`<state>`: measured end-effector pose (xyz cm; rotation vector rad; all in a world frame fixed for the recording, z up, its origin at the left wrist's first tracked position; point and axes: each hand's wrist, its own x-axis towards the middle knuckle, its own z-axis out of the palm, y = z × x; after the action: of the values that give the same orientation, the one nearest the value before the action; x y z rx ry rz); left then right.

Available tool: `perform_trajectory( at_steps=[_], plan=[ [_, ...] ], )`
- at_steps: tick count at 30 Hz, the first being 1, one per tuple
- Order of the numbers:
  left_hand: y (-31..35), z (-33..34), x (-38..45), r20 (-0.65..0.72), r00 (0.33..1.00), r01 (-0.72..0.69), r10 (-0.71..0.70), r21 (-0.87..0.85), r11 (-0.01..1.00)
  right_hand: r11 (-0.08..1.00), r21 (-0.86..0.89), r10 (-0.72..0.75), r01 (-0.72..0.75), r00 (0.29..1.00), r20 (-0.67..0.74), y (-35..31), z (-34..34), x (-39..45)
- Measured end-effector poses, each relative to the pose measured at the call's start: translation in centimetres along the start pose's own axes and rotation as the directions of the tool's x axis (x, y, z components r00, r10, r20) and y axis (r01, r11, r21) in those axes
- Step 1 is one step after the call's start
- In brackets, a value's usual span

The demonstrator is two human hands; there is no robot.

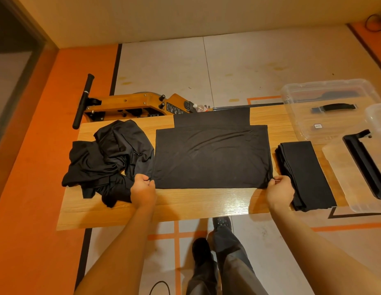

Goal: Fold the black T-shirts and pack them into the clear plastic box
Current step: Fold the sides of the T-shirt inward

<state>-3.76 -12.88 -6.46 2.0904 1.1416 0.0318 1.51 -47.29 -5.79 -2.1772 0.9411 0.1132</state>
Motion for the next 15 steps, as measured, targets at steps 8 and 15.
perform_trajectory(
  at_steps=[8,15],
  plan=[
    [-1.7,-1.2,-1.8,-0.004,0.998,0.062,-0.062,0.026,0.998,0.998,-0.032,-0.047,0.048,0.999,0.006,1.4,-2.0,-1.2],
    [-3.7,-2.5,-3.3,0.009,0.998,0.067,-0.068,0.097,0.993,0.999,-0.031,-0.035,0.036,0.999,0.040,3.8,-3.9,-2.4]
  ],
)
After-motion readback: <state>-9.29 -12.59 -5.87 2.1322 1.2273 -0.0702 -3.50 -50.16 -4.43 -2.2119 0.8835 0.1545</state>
